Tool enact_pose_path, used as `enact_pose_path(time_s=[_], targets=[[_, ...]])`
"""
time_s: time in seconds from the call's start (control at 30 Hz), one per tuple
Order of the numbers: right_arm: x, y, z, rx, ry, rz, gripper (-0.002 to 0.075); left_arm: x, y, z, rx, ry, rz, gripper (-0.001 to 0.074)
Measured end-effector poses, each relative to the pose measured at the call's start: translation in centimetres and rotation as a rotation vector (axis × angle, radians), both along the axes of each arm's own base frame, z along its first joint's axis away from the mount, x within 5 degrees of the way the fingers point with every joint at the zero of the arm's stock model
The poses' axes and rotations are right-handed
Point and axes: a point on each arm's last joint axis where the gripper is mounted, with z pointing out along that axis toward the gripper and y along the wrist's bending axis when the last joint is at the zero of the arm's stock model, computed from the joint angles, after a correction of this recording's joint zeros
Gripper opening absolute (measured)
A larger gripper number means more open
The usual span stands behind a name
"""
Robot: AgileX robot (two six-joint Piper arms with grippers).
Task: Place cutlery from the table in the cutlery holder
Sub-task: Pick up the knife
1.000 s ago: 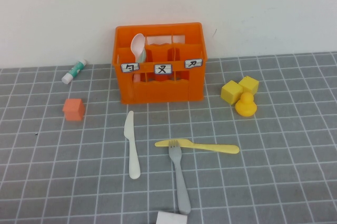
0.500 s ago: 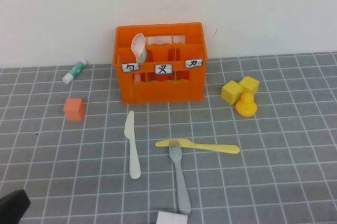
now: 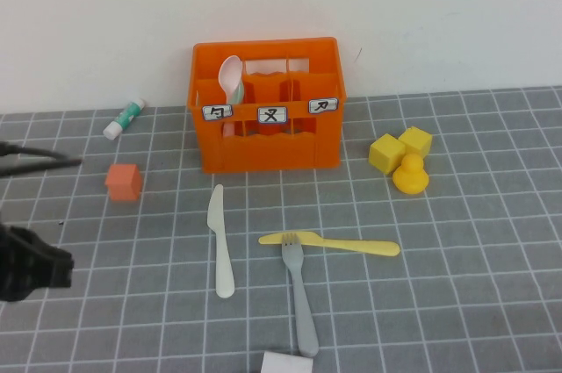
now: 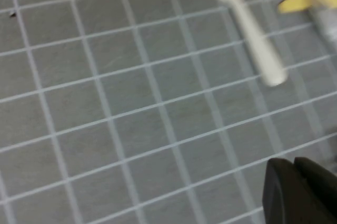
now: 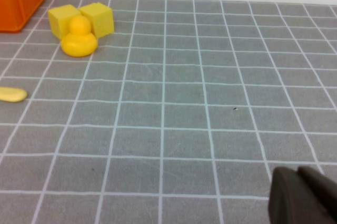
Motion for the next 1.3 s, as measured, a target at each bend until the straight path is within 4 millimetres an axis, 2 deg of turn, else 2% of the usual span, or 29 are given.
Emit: enact_pose_path(time_s=[0.1, 0.23, 0.4, 0.63, 0.77, 0.93, 1.0, 1.13, 1.3], targets=[[0.0, 0.0, 0.0, 0.000, 0.000, 0.000, -0.0003, 2.4, -0.3, -0.7, 0.083, 0.077, -0.027, -0.0001], [0.0, 0.0, 0.0, 0.000, 0.000, 0.000, -0.0003, 5.3, -1.8, -1.5, 0.247, 0.191, -0.079, -0.0001], [0.0, 0.0, 0.0, 0.000, 0.000, 0.000, -0.0003, 8.6, -5.6, -1.6, 0.399, 0.227, -0.134, -0.0001], [0.0, 0.0, 0.0, 0.000, 0.000, 0.000, -0.0003, 13.1, -11.0, -3.0, 0.378, 0.284, -0.177, 0.0010], [0.0, 0.0, 0.0, 0.000, 0.000, 0.000, -0.0003, 15.4, -12.9, -4.9, 0.297, 0.364, -0.161, 0.0108], [0.0, 0.0, 0.0, 0.000, 0.000, 0.000, -0.0003, 17.8, -14.2, -8.3, 0.250, 0.453, -0.085, 0.0380], [0.0, 0.0, 0.0, 0.000, 0.000, 0.000, -0.0003, 18.3, -14.4, -9.5, 0.248, 0.467, -0.067, 0.0436], [0.0, 0.0, 0.0, 0.000, 0.000, 0.000, -0.0003, 18.9, -14.7, -11.4, 0.239, 0.479, -0.032, 0.0446], [0.0, 0.0, 0.0, 0.000, 0.000, 0.000, -0.0003, 19.8, -15.0, -12.6, 0.200, 0.445, 0.030, 0.0382]])
